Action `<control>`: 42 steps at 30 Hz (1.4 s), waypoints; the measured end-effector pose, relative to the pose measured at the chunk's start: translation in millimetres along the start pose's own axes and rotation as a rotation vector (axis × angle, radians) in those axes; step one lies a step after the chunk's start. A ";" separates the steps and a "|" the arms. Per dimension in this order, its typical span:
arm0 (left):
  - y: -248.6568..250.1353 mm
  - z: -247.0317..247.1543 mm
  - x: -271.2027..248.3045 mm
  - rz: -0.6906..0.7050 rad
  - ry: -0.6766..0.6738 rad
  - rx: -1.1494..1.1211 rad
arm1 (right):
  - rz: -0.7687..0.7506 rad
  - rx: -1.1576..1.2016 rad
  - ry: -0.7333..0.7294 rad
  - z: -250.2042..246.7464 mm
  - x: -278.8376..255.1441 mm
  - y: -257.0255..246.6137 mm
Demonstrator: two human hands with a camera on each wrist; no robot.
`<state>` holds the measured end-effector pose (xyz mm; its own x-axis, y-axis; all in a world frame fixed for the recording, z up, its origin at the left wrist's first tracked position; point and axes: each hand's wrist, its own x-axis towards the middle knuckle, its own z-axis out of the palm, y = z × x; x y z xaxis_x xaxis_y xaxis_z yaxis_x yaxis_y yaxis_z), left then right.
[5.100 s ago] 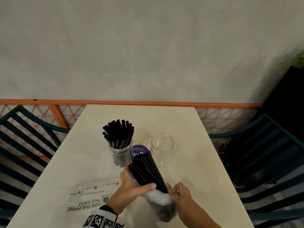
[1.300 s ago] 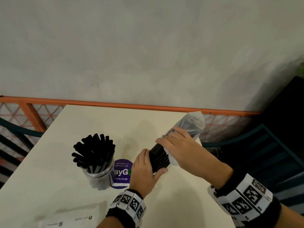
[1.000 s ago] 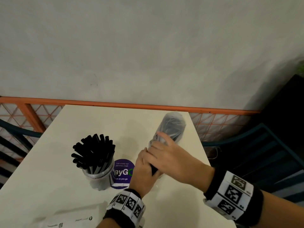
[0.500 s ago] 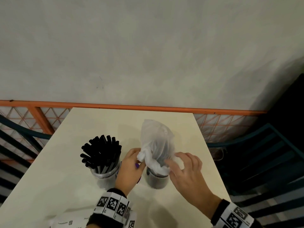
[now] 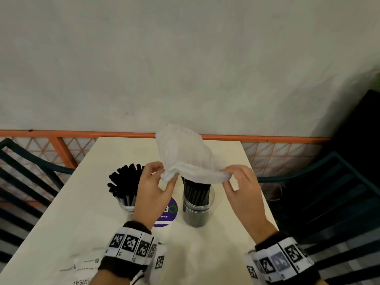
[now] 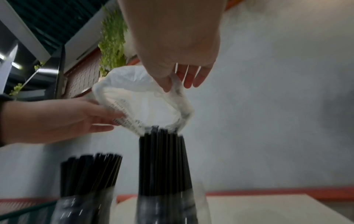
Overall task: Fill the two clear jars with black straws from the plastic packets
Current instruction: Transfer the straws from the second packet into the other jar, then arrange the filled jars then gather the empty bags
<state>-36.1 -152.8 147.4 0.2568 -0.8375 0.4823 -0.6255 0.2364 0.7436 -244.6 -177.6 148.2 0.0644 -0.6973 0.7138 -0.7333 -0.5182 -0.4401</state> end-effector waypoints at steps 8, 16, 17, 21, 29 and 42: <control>45.9 -39.8 -14.9 0.028 0.057 -0.143 | 0.041 0.420 -0.238 -50.4 15.5 -44.3; 36.9 -76.0 -80.0 -0.294 -0.114 -0.230 | 0.106 0.572 -0.835 -43.8 -49.5 -32.8; 34.5 -82.4 -89.7 -0.358 -0.236 -0.267 | 0.156 0.592 -0.814 -40.4 -55.3 -32.2; 28.7 -100.4 -129.8 -0.582 -0.693 -0.496 | 0.255 0.573 -0.751 -32.1 -74.8 -32.6; 6.5 -96.1 -179.6 -0.439 -0.050 0.142 | 0.126 0.153 -0.592 -22.3 -108.0 -34.9; -12.8 -130.1 -200.3 -0.784 -0.387 -0.503 | 0.691 0.919 -1.031 -5.7 -136.9 -51.6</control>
<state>16.3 76.0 101.5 0.1502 -0.9270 -0.3435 0.0235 -0.3440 0.9387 -219.4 -52.5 76.3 0.6067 -0.7488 -0.2668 -0.1860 0.1926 -0.9635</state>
